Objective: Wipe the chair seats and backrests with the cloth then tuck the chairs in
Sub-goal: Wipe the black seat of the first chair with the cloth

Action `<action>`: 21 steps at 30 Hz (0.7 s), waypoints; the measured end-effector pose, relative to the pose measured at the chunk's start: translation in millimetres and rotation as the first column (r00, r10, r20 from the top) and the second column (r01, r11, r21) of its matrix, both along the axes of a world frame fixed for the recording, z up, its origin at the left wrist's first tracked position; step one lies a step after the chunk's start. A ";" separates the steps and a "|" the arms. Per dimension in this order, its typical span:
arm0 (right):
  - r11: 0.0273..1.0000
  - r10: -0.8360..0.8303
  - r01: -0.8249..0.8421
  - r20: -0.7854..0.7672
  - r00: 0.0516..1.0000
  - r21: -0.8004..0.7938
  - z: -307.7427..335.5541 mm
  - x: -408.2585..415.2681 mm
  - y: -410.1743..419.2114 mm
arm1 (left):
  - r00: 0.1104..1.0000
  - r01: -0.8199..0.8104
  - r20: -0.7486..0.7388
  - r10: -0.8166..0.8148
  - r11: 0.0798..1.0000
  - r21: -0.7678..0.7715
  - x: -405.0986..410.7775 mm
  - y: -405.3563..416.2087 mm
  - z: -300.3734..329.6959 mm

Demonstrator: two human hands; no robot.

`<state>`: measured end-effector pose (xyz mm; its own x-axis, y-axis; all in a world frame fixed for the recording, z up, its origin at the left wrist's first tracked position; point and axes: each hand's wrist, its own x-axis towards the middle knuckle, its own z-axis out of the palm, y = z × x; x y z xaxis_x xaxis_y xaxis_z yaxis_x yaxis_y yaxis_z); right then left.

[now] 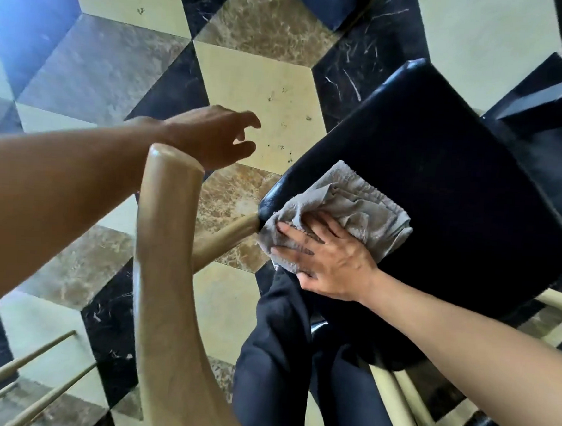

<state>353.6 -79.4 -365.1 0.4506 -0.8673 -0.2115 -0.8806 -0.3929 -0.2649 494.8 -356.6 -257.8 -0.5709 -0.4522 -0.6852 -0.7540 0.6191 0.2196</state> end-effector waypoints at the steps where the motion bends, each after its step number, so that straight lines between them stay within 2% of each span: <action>1: 1.000 -0.023 0.023 0.018 1.000 -0.002 1.1 -2.4 -8.9 | 0.999 0.032 0.003 -0.032 0.999 0.012 7.2 8.6 -3.6; 3: 0.998 -0.058 0.058 -0.013 0.998 0.011 1.2 -11.9 -35.0 | 0.998 0.063 0.001 -0.063 0.997 0.035 16.5 21.4 -11.8; 5: 0.985 -0.172 0.172 -0.084 0.982 0.000 0.0 -28.0 -67.5 | 0.997 0.082 -0.007 -0.082 0.995 0.056 18.1 32.0 -21.2; 8: 0.883 -0.467 0.469 -0.134 0.874 -0.014 1.6 -57.7 -115.6 | 0.996 0.064 -0.067 -0.060 0.997 0.054 16.2 44.6 -31.6; 11: 0.798 -0.595 0.602 -0.165 0.786 -0.010 5.8 -53.6 -129.1 | 0.990 -0.026 -0.140 0.035 0.998 0.065 15.1 55.9 -39.7; 13: 0.799 -0.596 0.601 -0.155 0.788 -0.016 9.8 -36.1 -119.2 | 0.968 -0.153 -0.190 0.163 0.986 0.065 14.6 59.9 -43.9; 15: 0.838 -0.541 0.545 -0.132 0.831 -0.004 12.5 -18.3 -98.6 | 0.937 -0.261 -0.222 0.270 0.963 0.069 14.1 60.7 -45.6; 21: 0.959 -0.279 0.281 -0.081 0.957 0.019 11.9 31.3 -22.4 | 0.921 -0.287 -0.263 0.288 0.957 0.044 22.1 69.7 -40.7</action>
<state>384.9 -101.8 -353.3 0.1719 -0.9491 -0.2640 -0.9724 -0.1205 -0.1998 516.9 -286.9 -298.5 -0.5771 -0.6209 -0.5304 -0.8138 0.3829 0.4372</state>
